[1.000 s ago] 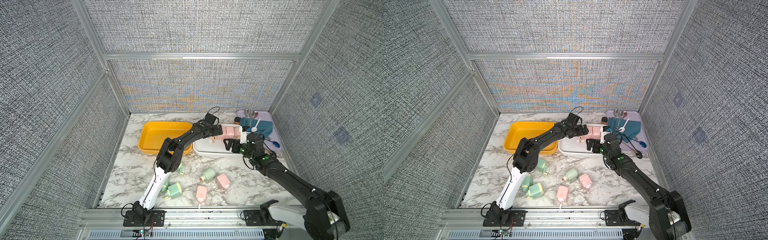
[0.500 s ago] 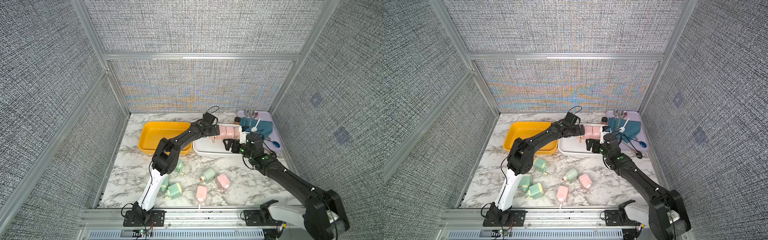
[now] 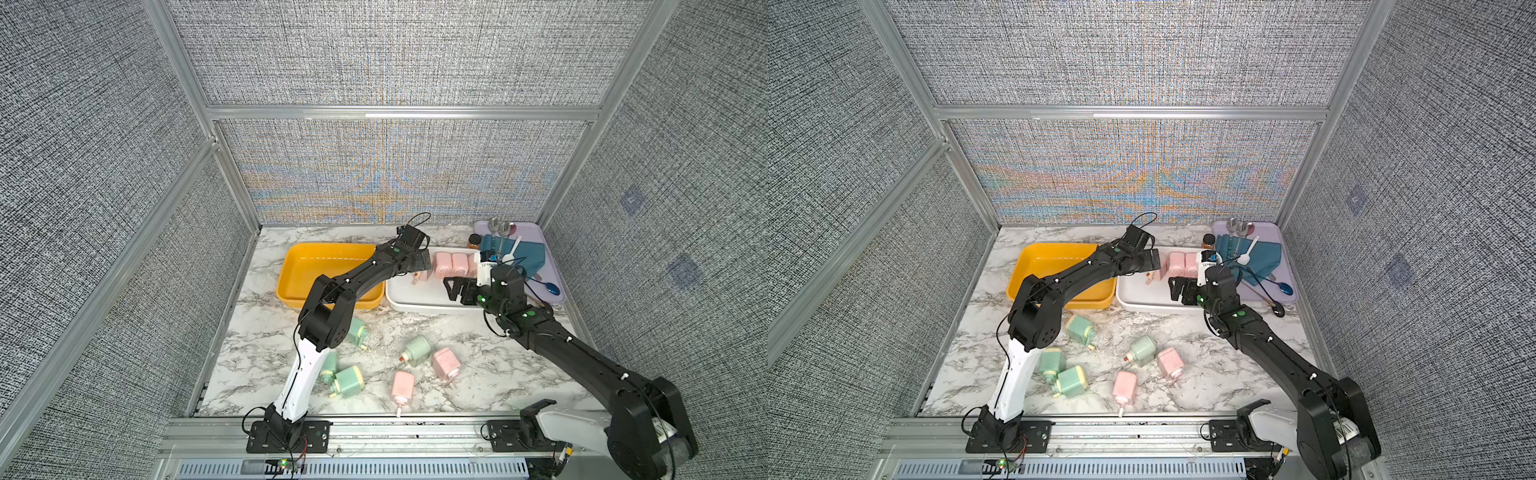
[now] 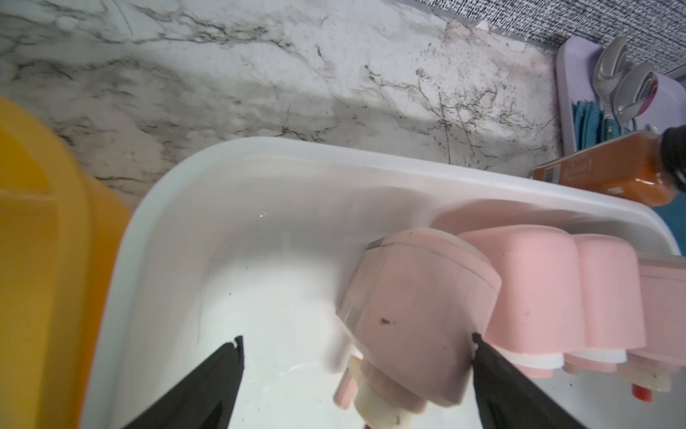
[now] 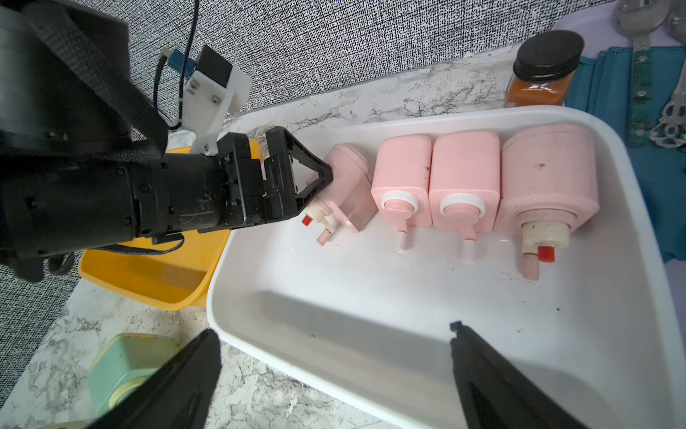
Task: Place the pencil sharpeners by color into the storage box
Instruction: Adjust the pencil sharpener in the storage box.
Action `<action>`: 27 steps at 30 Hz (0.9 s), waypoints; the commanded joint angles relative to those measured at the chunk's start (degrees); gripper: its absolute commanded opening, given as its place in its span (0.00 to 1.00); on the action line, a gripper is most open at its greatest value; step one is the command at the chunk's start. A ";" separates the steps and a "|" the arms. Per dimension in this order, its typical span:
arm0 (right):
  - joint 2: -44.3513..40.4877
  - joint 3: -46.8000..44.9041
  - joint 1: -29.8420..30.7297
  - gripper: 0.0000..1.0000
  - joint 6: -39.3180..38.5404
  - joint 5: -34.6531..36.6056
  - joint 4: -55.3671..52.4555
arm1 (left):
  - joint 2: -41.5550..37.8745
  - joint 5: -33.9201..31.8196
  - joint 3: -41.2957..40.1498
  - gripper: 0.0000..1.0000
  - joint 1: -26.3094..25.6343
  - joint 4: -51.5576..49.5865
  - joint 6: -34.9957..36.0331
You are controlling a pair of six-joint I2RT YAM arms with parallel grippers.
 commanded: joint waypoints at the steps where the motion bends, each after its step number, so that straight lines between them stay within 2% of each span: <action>1: -0.08 0.74 0.12 0.99 -0.94 1.49 -0.47 | -0.75 -0.80 -1.06 0.99 0.31 -1.88 0.25; 9: 0.56 1.54 0.26 0.99 -1.23 2.19 -1.32 | -0.92 7.11 -0.41 0.99 0.28 2.03 2.69; 15: 0.70 1.74 0.23 0.99 -2.24 2.12 -1.29 | -0.44 7.18 1.16 0.99 0.27 1.22 3.79; 18: 1.08 1.88 0.35 0.98 -3.70 1.16 -1.04 | -1.78 5.84 0.32 0.99 0.29 0.65 5.01; 22: 3.84 2.93 0.48 0.98 -6.45 -5.51 -0.64 | -6.01 3.43 -1.80 0.99 0.31 -2.37 6.90; 24: 7.05 6.58 1.59 0.97 -4.53 -4.49 -1.59 | -10.47 2.21 -5.64 0.99 0.30 -1.68 7.64; 27: 12.31 9.08 4.22 0.97 -1.07 -1.84 0.28 | -17.00 -4.42 -10.81 1.00 0.56 -3.84 7.15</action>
